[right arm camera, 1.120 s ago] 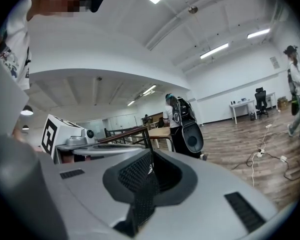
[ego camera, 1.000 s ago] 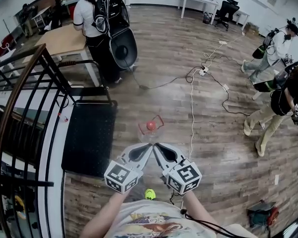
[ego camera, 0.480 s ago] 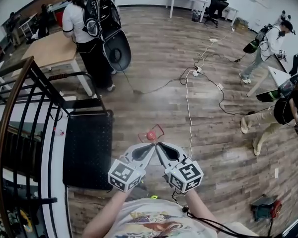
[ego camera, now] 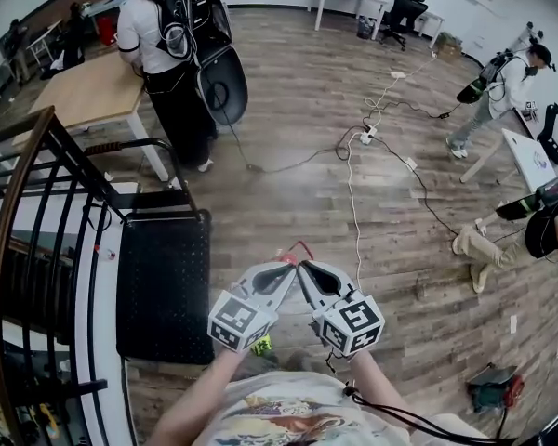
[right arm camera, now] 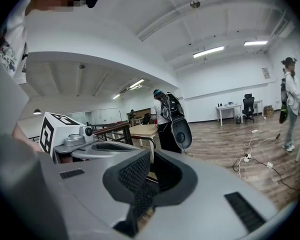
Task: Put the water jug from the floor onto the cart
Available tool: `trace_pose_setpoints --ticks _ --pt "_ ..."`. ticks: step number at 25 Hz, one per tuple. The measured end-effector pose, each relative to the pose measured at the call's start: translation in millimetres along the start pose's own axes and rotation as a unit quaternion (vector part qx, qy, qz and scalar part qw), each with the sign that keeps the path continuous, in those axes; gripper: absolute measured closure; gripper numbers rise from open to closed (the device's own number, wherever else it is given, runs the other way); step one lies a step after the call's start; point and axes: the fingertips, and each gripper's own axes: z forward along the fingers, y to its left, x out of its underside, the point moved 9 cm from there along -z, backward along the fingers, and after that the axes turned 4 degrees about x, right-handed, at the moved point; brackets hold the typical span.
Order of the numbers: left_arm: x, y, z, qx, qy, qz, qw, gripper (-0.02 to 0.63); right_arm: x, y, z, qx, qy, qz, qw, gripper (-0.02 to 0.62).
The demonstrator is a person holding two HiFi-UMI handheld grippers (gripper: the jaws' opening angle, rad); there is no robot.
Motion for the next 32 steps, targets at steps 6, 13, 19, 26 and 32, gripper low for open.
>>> trace_pose_setpoints --ticks 6,13,19,26,32 --pt "8 23 5 0.0 0.003 -0.007 1.0 0.592 4 -6 24 0.0 0.012 -0.002 1.0 0.565" --pt "21 37 25 -0.007 0.01 -0.014 0.9998 0.592 12 -27 40 -0.007 0.031 -0.006 0.999 0.563" --pt "37 49 56 -0.017 0.032 -0.021 0.9991 0.592 27 -62 58 -0.019 0.049 -0.007 0.999 0.563" --pt "70 65 127 -0.021 0.054 -0.029 0.9979 0.592 60 -137 78 -0.033 0.067 0.013 0.997 0.563" --pt "96 92 179 -0.037 0.071 -0.031 0.9963 0.589 86 -190 106 -0.037 0.088 0.029 0.995 0.561"
